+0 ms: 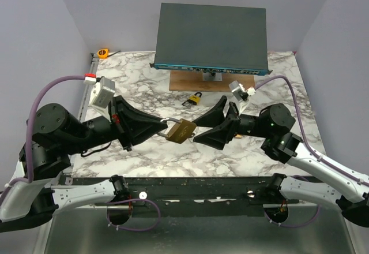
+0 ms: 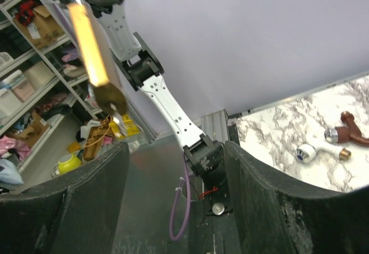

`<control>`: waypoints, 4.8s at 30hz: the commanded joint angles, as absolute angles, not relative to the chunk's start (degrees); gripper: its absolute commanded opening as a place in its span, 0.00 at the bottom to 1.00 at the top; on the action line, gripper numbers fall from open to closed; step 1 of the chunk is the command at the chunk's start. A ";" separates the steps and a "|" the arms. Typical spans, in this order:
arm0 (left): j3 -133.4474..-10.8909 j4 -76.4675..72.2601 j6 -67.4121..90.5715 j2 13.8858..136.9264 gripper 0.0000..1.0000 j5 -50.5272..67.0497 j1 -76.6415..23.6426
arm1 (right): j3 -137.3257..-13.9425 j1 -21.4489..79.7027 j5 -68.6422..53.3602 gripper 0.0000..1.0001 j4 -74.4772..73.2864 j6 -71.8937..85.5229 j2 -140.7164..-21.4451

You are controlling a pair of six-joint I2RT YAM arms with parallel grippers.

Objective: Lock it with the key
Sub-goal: Lock the lock, then place the key at the center of the board, then place the lock at the center of the board.

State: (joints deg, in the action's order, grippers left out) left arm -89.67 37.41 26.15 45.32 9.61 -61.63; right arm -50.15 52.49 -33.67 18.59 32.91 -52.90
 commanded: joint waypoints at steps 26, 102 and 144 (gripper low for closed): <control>-91.58 32.12 27.94 46.82 0.00 9.98 -61.87 | -53.09 52.47 -40.29 0.49 24.67 33.35 -53.80; -63.40 13.41 41.99 47.24 0.00 26.79 -39.72 | -34.25 52.42 1.75 0.01 -7.37 34.37 -51.08; -22.95 -8.06 56.41 63.70 0.57 15.19 -25.84 | -36.54 52.38 11.89 0.70 4.00 45.95 -82.13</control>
